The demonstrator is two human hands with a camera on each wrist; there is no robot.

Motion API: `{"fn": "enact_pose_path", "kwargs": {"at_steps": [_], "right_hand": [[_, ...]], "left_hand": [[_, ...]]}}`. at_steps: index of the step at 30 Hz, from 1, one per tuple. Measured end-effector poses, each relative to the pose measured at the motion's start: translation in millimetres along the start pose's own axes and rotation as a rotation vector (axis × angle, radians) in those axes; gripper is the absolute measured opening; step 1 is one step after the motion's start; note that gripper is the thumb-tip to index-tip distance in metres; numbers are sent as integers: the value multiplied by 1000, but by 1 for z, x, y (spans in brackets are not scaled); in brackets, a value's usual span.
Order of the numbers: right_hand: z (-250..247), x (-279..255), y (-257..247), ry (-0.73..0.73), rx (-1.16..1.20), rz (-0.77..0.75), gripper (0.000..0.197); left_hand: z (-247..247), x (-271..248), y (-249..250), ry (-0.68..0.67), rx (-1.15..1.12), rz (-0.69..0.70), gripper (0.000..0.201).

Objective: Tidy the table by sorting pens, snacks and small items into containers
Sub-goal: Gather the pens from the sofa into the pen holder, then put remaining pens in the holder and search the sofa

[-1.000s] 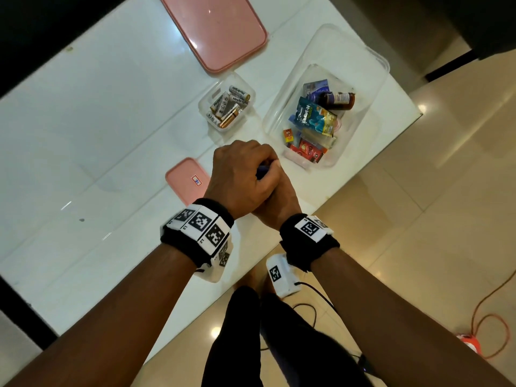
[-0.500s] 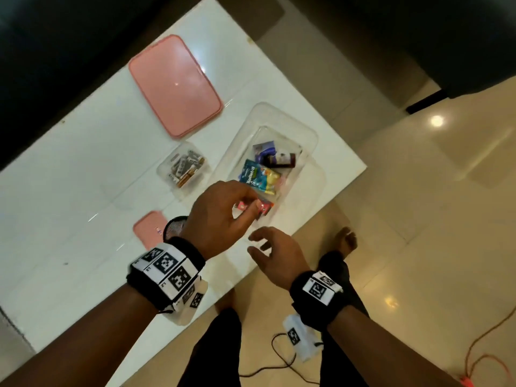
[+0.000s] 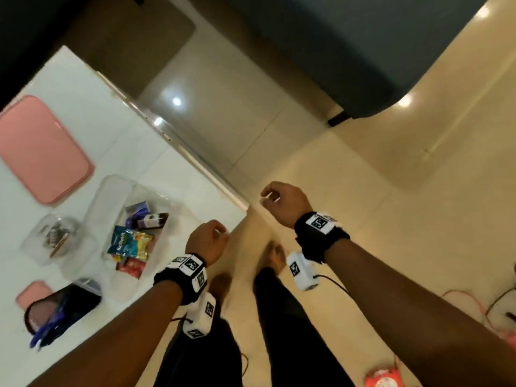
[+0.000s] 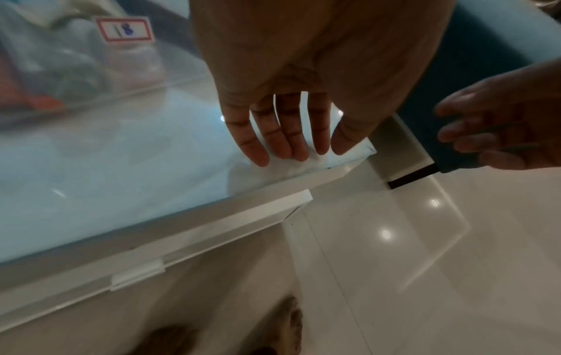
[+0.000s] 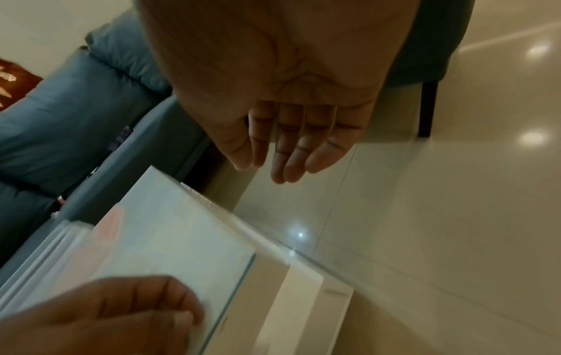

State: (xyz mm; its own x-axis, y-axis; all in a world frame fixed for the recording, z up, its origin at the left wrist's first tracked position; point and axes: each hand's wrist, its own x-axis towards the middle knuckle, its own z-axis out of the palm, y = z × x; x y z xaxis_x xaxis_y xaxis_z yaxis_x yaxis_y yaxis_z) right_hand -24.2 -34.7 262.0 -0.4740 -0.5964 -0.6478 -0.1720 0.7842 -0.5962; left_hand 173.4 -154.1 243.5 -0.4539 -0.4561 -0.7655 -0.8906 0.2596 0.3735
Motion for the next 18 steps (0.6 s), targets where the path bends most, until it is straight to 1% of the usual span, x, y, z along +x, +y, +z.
{"fn": "enact_pose_path", "kwargs": {"at_steps": [2, 6, 8, 10, 12, 14, 16, 18], "right_hand": [[-42, 22, 1, 53, -13, -15, 12], [-126, 73, -11, 186, -75, -61, 13], [-164, 105, -20, 264, -121, -111, 19], [-206, 142, -30, 336, -195, -167, 31], [-251, 185, -45, 395, -236, -192, 41], [-294, 225, -63, 428, -268, -183, 51], [-337, 265, -82, 404, -303, -134, 61], [-369, 300, -93, 330, -337, -78, 69]], "left_hand": [[-7, 17, 21, -3, -4, -7, 5], [-42, 56, 78, -46, -92, 75, 4], [-61, 83, 111, -39, -167, 102, 11], [-81, 119, 149, -11, -233, 132, 16], [-108, 163, 192, 45, -288, 172, 18], [-139, 200, 237, 111, -322, 221, 20], [-175, 236, 288, 203, -318, 305, 21], [-210, 267, 332, 310, -252, 367, 39]]}}
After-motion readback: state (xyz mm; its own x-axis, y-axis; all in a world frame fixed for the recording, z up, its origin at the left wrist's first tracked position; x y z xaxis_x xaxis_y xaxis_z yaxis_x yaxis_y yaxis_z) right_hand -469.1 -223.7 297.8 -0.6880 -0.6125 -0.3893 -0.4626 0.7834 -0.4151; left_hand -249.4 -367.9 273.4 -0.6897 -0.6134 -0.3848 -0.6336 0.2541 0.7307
